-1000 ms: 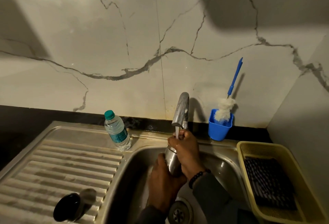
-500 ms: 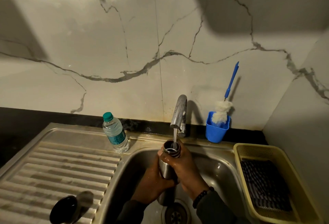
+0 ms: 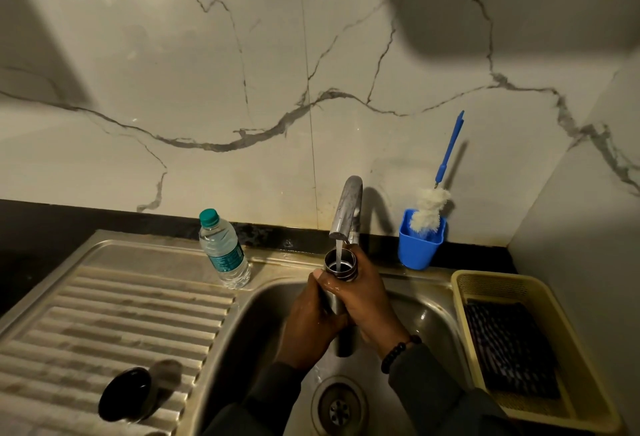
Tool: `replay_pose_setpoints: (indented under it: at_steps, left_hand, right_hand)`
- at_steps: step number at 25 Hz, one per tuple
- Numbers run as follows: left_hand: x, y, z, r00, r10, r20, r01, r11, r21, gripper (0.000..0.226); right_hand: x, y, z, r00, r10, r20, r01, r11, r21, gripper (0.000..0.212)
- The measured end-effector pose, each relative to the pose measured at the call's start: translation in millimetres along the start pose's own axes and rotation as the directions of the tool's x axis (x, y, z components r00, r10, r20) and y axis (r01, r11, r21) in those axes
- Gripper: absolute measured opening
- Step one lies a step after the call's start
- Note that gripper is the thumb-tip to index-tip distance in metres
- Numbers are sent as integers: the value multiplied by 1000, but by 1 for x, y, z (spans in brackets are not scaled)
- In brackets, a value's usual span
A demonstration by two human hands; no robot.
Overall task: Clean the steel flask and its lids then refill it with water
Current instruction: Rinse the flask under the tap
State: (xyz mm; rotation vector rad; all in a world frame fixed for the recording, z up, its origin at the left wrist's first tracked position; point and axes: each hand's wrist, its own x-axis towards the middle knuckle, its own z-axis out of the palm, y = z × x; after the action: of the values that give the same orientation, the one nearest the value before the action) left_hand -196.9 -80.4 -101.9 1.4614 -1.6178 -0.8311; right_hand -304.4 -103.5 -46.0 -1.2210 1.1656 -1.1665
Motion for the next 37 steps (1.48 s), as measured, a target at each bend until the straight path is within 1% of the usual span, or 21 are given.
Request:
replay_pose_setpoints:
  at_steps: [3, 5, 6, 7, 8, 10, 12, 15, 18, 22, 23, 24, 25, 27, 28, 30, 31, 33, 35, 36, 37]
  left_hand:
    - [1, 3, -1, 999, 19, -37, -19, 1000, 0, 49]
    - [3, 5, -5, 998, 19, -55, -21, 999, -27, 53]
    - [4, 6, -7, 998, 20, -56, -22, 999, -35, 56]
    - [4, 7, -8, 998, 18, -54, -20, 999, -34, 59]
    - [4, 7, -9, 998, 16, -56, -18, 1000, -24, 62]
    - [4, 5, -11, 998, 9, -65, -10, 1000, -13, 64]
    - [4, 1, -11, 998, 0, -61, -1, 1000, -16, 65]
    - [5, 0, -11, 998, -7, -68, 5, 1000, -19, 66]
    - [5, 0, -9, 997, -5, -71, 3, 1000, -17, 66]
    - [4, -2, -8, 998, 2, -61, -3, 1000, -17, 66]
    - [4, -1, -9, 998, 1, -55, -2, 1000, -15, 66]
    - [4, -1, -9, 999, 2, -50, -2, 1000, -11, 66]
    - [4, 0, -9, 999, 4, -45, -5, 1000, -9, 66]
    - [5, 1, -10, 999, 10, -36, -9, 1000, 1, 65]
    - [6, 1, -10, 999, 11, -35, -11, 1000, 6, 65]
    - [6, 1, -12, 999, 10, -39, -10, 1000, 9, 64]
    - [6, 0, -13, 999, 6, -41, -6, 1000, 5, 64]
    - [7, 1, -15, 999, -2, -48, 2, 1000, -1, 65]
    - [7, 0, -15, 999, -3, -50, 2, 1000, -3, 65]
    - [7, -1, -15, 999, -1, -49, 1, 1000, 1, 64]
    - [5, -1, -14, 999, 1, -48, -1, 1000, 0, 64]
  right_hand:
    - [-1, -2, -4, 999, -6, 43, 7, 1000, -9, 34]
    - [1, -3, -13, 983, 20, 182, -32, 998, 63, 32]
    - [3, -3, -19, 971, 51, 235, -88, 985, 149, 33]
    - [9, 0, -25, 970, 81, 227, -131, 968, 213, 35]
    - [17, 2, -30, 981, 112, 157, -147, 961, 234, 34]
    - [37, 7, -38, 990, 127, -65, -119, 987, 106, 22]
    - [52, 12, -42, 984, 96, -150, -102, 994, -32, 14]
    - [62, 23, -46, 992, 76, -101, -87, 990, -112, 12]
    - [63, 31, -43, 996, -9, -83, -9, 975, -223, 11]
    - [69, 33, -37, 983, -165, -84, 124, 923, -365, 23]
    - [70, 30, -36, 982, -184, -30, 159, 910, -383, 26]
    - [73, 30, -37, 980, -189, 56, 194, 875, -444, 27]
    - [75, 29, -37, 963, -207, 173, 269, 779, -566, 30]
    - [81, 29, -40, 934, -214, 286, 358, 569, -741, 35]
    - [82, 26, -41, 939, -191, 285, 343, 531, -775, 35]
    - [88, 27, -44, 931, -222, 290, 361, 428, -829, 34]
    - [89, 29, -47, 929, -238, 282, 360, 419, -834, 34]
    - [91, 35, -51, 916, -224, 333, 391, 316, -864, 38]
    - [91, 38, -55, 916, -209, 344, 397, 331, -856, 44]
    - [88, 36, -54, 924, -212, 319, 378, 370, -849, 46]
    - [82, 33, -55, 937, -212, 279, 348, 463, -815, 49]
